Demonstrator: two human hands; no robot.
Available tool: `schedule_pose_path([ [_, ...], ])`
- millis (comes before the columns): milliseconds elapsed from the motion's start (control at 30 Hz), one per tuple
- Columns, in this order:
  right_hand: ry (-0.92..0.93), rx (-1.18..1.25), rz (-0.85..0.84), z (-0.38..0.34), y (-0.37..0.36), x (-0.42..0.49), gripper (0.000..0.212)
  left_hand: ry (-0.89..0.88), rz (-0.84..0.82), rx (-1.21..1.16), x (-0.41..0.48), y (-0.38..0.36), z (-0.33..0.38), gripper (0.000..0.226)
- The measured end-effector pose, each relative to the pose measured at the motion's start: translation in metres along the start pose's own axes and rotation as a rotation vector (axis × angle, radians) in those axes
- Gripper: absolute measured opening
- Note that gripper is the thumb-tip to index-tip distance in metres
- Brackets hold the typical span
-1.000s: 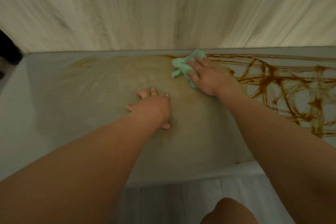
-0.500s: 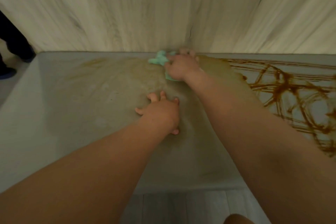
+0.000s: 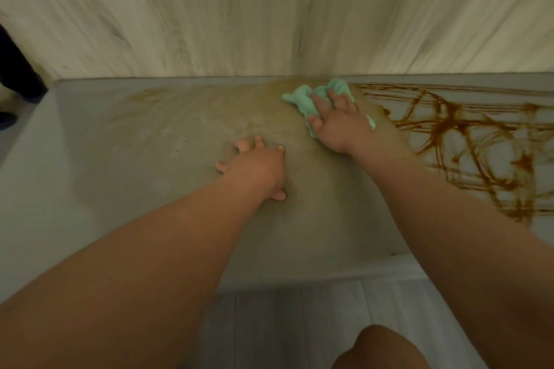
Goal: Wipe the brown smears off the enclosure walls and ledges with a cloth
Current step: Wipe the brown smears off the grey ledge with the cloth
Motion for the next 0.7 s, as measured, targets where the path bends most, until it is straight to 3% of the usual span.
schedule_pose_path([
  [100, 0.186, -0.005, -0.019, -0.014, -0.009, -0.047, 0.062, -0.041, 0.042, 0.088, 0.012, -0.004, -0.002, 0.115],
  [267, 0.353, -0.043, -0.064, 0.016, -0.014, -0.127, 0.068, -0.016, 0.064, 0.023, 0.002, -0.002, -0.001, 0.108],
  [333, 0.293, -0.051, -0.060, 0.045, -0.011, -0.150, 0.073, 0.001, 0.073, 0.033, -0.006, 0.000, 0.001, 0.109],
  [433, 0.045, -0.013, 0.001, 0.082, -0.008, -0.183, 0.086, 0.028, 0.098, 0.068, -0.011, 0.005, 0.003, 0.108],
  [500, 0.024, -0.027, 0.020, 0.079, -0.017, -0.208, 0.087, 0.017, 0.102, 0.107, -0.026, 0.015, 0.017, 0.084],
  [567, 0.144, -0.057, 0.015, 0.067, -0.026, -0.230, 0.079, -0.070, 0.155, 0.145, -0.044, 0.029, 0.050, 0.048],
  [633, 0.221, 0.014, -0.021, 0.065, -0.024, -0.238, 0.069, -0.207, 0.237, 0.079, -0.061, 0.038, 0.084, 0.038],
  [700, 0.173, 0.199, -0.035, 0.074, -0.014, -0.234, 0.059, -0.298, 0.310, -0.067, -0.065, 0.039, 0.107, 0.039],
])
Point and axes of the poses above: each hand's wrist, its own x-axis towards the middle knuckle, its own y-axis out of the back of the hand, z = x × y, the point moved 8 cm from there along x, towards the middle knuckle
